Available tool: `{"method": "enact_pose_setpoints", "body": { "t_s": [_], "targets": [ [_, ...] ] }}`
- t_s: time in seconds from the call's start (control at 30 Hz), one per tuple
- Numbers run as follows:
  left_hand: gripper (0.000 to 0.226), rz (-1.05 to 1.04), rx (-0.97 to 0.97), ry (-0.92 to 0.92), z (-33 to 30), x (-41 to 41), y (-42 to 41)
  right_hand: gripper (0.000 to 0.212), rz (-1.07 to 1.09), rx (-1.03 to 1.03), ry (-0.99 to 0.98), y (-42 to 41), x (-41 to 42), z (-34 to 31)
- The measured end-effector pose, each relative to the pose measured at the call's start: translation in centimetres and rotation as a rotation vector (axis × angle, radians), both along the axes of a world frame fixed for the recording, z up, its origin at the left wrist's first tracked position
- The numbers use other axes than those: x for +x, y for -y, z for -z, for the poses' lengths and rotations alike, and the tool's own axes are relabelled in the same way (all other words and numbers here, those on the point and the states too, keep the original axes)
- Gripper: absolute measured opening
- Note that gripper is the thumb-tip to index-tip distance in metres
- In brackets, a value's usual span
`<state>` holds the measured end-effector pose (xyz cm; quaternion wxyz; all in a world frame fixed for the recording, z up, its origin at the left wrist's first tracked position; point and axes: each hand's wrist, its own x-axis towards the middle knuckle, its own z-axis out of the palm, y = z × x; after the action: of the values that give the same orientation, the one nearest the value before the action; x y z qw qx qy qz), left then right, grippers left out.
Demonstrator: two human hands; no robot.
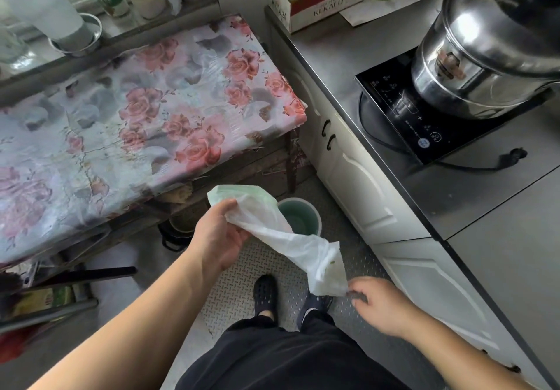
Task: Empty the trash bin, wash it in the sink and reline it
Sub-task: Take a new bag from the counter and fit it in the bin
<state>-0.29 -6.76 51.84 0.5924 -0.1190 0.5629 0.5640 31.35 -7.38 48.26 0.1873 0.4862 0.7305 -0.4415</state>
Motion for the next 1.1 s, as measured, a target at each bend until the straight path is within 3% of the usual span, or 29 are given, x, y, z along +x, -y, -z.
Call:
{"method": "enact_pose_setpoints", "body": {
  "t_s": [0.13, 0.27, 0.37, 0.43, 0.5, 0.63, 0.83, 0.9, 0.97, 1.07, 1.1],
  "targets": [
    [0.027, 0.209, 0.141, -0.109, -0.9, 0.9, 0.3, 0.036, 0.146, -0.124, 0.054, -0.4, -1.3, 0.2],
    [0.025, 0.393, 0.213, -0.245, -1.0, 2.3, 1.4, 0.013, 0.645, -0.161, -0.197, -3.2, -4.6, -0.8],
    [0.026, 0.536, 0.243, -0.355, -1.2, 3.6, 2.8, 0.037, 1.124, -0.528, -0.461, -5.8, -7.6, -1.9],
    [0.022, 0.694, 0.238, -0.487, -1.3, 4.2, 3.8, 0.059, 1.246, -0.763, -0.522, -7.2, -9.2, -2.3],
    [0.025, 0.829, 0.231, -0.58, -1.4, 4.5, 4.7, 0.066, 1.21, -0.868, -0.502, -7.7, -10.7, -2.0],
    [0.031, 1.004, 0.255, -0.737, -1.9, 4.9, 5.9, 0.042, 1.102, -0.9, -0.437, -6.4, -12.3, -0.3],
    [0.024, 1.147, 0.335, -0.787, -2.2, 5.3, 6.8, 0.034, 1.209, -0.968, -0.451, -4.7, -12.8, 1.1],
    [0.026, 1.165, 0.31, -0.711, -2.0, 5.1, 6.9, 0.029, 1.206, -0.906, -0.45, -4.8, -12.8, 0.9],
    [0.033, 1.048, 0.267, -0.519, -2.1, 4.8, 6.8, 0.023, 1.186, -0.714, -0.45, -4.9, -12.7, 0.8],
    [0.074, 0.726, 0.074, -0.155, -1.2, 4.2, 5.8, 0.019, 0.962, -0.342, -0.4, -4.9, -12.8, -0.2],
    [0.076, 0.676, 0.003, -0.109, -1.0, 3.9, 5.2, 0.015, 0.875, -0.264, -0.388, -4.9, -12.8, -0.6]
  ]
}}
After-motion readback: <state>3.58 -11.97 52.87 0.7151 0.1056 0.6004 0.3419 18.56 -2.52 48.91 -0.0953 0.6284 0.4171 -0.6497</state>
